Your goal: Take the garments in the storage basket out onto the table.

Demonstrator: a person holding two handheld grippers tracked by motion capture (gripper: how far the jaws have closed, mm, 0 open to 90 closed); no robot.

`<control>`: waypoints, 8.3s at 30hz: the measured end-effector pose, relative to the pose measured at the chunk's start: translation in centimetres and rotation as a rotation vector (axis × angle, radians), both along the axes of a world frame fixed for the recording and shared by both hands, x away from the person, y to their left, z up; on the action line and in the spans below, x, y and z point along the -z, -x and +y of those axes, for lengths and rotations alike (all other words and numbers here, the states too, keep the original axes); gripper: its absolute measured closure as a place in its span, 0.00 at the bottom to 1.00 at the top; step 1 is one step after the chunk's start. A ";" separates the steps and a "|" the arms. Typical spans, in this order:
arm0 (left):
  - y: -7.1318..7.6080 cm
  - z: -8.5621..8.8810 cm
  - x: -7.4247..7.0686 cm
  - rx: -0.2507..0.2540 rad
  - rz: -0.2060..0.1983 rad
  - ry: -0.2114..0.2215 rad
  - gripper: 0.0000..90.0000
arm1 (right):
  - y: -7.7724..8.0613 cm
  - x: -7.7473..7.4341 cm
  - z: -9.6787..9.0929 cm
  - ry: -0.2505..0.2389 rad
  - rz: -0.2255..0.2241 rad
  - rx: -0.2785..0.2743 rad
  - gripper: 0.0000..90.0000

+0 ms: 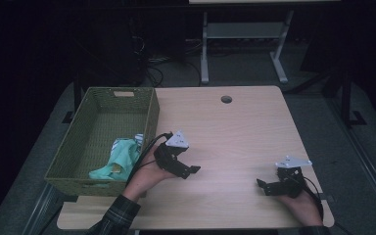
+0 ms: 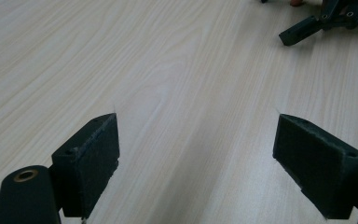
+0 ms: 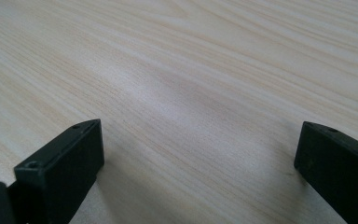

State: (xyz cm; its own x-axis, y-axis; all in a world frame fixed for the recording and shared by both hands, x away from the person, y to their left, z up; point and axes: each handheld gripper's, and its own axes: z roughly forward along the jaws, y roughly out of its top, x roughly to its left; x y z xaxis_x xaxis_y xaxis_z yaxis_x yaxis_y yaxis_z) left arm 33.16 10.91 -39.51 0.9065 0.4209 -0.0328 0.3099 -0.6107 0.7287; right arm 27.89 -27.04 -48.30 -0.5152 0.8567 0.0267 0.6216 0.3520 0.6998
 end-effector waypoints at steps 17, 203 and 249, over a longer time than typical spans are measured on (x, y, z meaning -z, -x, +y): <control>-0.8 0.7 -1.9 -0.003 -0.012 0.042 0.15 | 0.0 0.0 0.0 -0.002 -0.001 0.001 0.01; -2.9 19.2 -1.5 -0.372 0.134 -0.031 0.91 | 0.0 0.0 0.0 0.000 0.000 0.000 0.01; -2.2 18.2 -12.5 -0.335 -0.035 0.140 0.91 | 0.0 0.0 0.0 0.000 -0.002 0.002 0.01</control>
State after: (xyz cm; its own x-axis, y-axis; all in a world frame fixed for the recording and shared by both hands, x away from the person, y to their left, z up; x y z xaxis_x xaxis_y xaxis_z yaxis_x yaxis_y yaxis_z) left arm 35.41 29.09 -27.06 0.7207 0.6883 -0.0824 0.4492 -0.3732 0.8117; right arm 27.91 -27.05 -48.30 -0.5136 0.8576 0.0260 0.6210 0.3506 0.7010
